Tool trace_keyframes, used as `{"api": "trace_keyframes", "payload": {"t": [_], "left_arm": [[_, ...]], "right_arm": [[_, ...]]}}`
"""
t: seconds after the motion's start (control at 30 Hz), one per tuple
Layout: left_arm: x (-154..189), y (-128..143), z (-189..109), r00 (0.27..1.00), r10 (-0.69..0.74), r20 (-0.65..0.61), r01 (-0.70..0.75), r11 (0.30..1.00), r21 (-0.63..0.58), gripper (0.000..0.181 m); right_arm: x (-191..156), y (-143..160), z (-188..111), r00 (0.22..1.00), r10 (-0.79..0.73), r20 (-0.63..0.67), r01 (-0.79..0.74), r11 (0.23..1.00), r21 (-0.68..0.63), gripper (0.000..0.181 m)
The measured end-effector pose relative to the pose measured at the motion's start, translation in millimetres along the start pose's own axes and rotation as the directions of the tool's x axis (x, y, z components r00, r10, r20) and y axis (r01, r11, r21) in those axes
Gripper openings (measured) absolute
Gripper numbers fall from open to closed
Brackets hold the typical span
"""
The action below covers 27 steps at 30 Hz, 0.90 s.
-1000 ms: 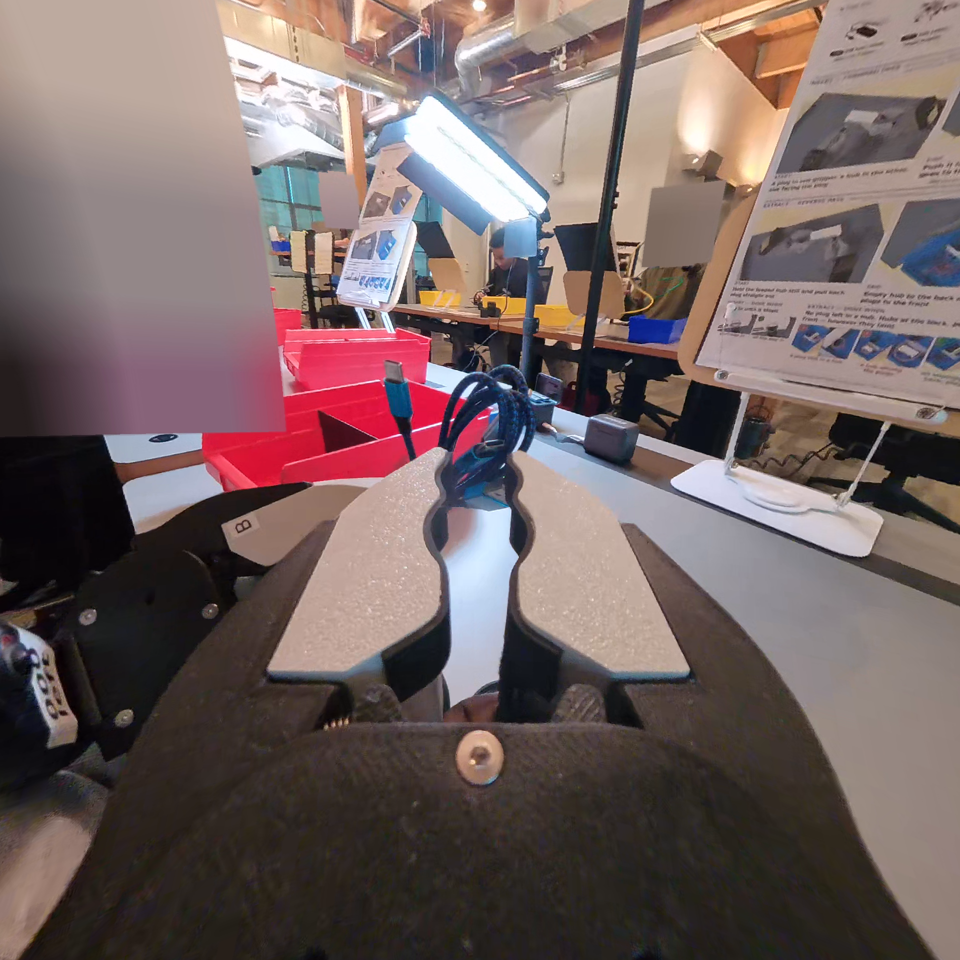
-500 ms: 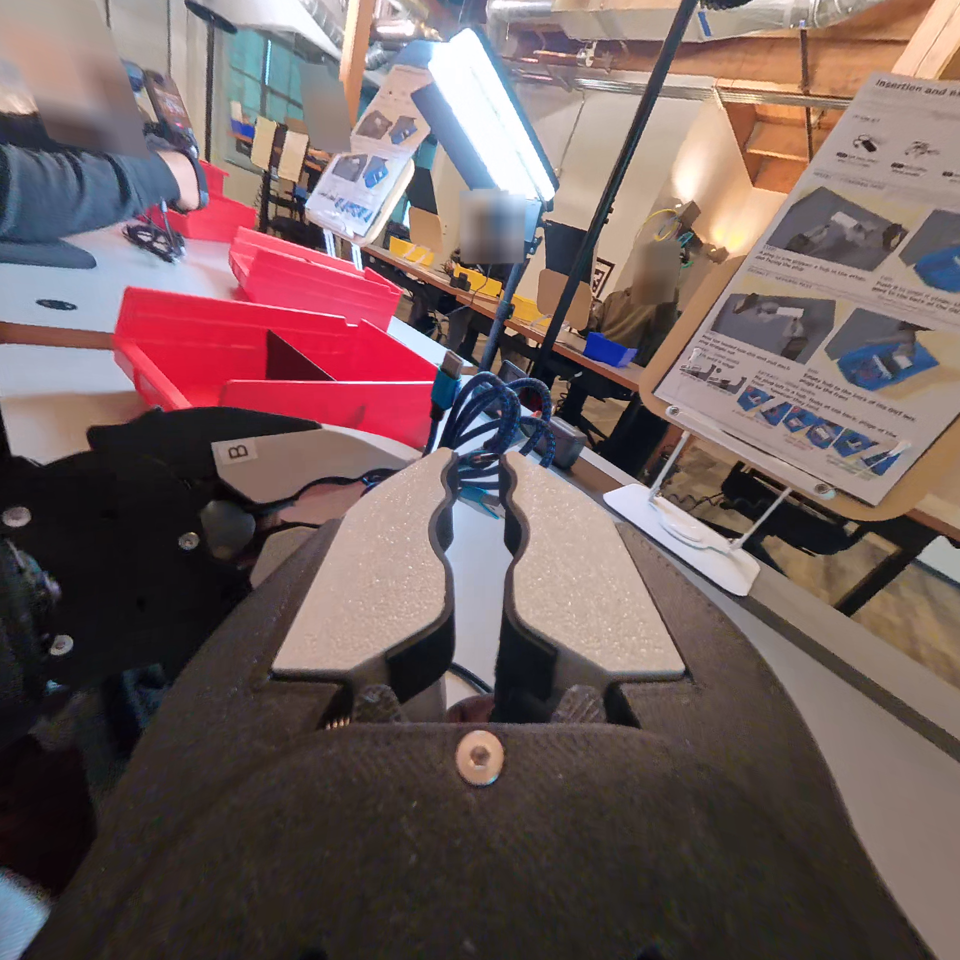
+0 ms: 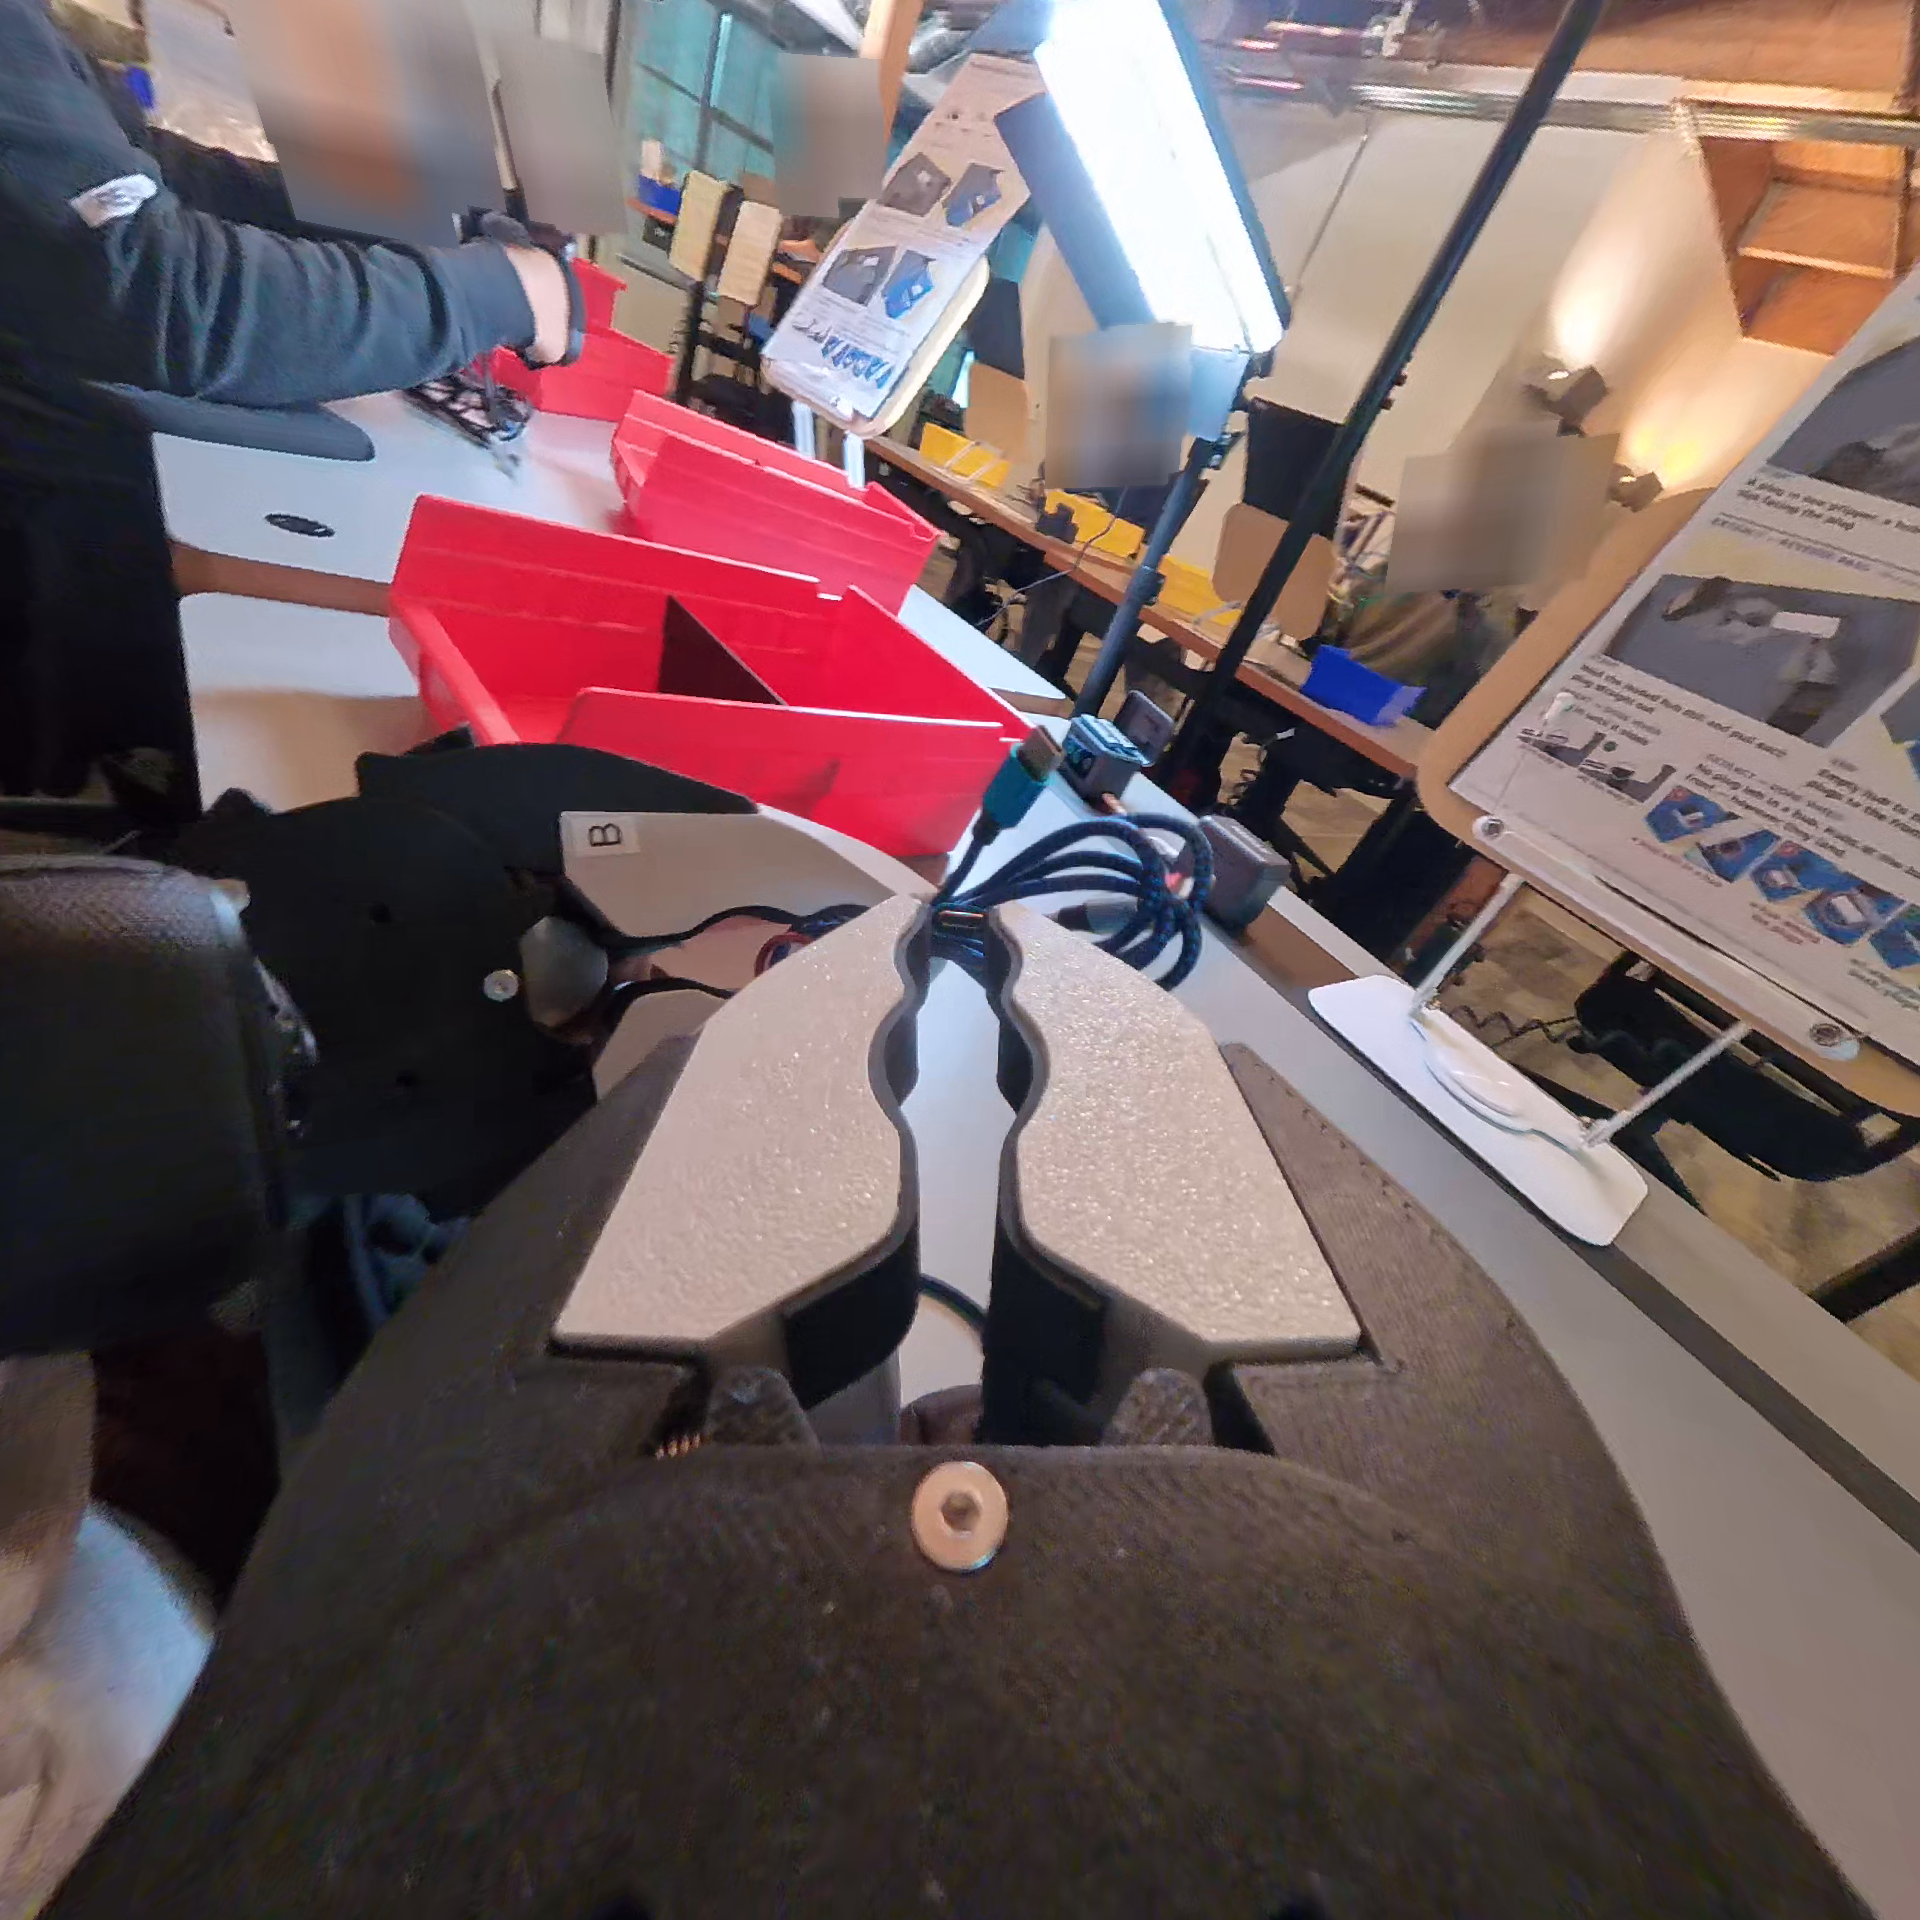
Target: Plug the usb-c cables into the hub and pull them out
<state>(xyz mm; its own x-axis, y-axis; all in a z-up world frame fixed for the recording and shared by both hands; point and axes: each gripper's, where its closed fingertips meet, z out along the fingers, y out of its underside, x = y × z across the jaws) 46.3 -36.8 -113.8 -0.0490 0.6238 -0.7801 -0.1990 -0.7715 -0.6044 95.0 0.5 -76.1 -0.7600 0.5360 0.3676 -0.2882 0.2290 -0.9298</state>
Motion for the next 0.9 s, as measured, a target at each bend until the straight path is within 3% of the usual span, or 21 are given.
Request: {"api": "trace_keyframes", "payload": {"t": [0.27,0.4,0.53,0.73,0.9], "left_arm": [[16,9,1,0.976,0.194,-0.101,-0.2,0.979,-0.047,0.01],[18,2,0,0.972,0.223,-0.072,-0.225,0.974,-0.018,0.01],[23,1,0,0.966,0.25,-0.062,-0.251,0.968,-0.014,0.01],[15,12,1,0.973,0.224,-0.055,-0.226,0.973,-0.041,0.01],[15,7,-1,0.972,0.231,-0.038,-0.231,0.973,-0.015,0.01]], "right_arm": [[1,24,-2,0.989,-0.117,0.089,0.128,0.982,-0.137,0.011],[-3,35,1,0.988,0.07,0.139,-0.042,0.98,-0.193,0.018],[-3,34,3,0.967,0.206,0.149,-0.179,0.968,-0.173,0.012],[14,34,-3,0.99,0.103,0.099,-0.085,0.982,-0.172,0.019],[12,40,-1,0.983,0.138,0.118,-0.115,0.976,-0.185,0.019]]}}
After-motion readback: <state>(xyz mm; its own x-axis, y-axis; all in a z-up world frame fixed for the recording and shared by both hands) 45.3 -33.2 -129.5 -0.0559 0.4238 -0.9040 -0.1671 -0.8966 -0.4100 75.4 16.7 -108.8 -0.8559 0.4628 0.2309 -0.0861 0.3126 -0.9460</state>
